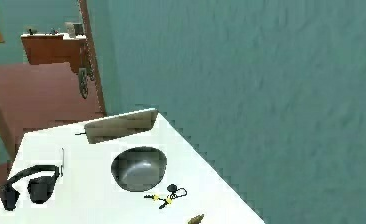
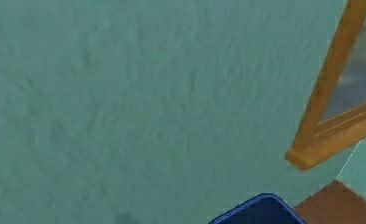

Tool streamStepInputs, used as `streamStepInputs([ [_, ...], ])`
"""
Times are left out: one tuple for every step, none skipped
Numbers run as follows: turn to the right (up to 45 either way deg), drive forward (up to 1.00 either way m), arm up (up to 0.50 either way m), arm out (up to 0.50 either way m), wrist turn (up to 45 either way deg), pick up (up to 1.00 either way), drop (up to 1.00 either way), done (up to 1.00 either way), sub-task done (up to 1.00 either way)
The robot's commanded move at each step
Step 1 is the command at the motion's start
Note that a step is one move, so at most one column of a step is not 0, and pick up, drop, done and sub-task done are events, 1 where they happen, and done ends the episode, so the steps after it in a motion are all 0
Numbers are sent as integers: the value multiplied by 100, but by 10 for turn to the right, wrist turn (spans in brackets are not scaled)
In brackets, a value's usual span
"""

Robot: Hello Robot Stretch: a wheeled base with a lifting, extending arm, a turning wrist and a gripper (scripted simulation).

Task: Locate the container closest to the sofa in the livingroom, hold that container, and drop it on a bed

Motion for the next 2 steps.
streamStepInputs([
  [-450,0,0,0,0,0,0,0,0],
  [-450,0,0,0,0,0,0,0,0],
])
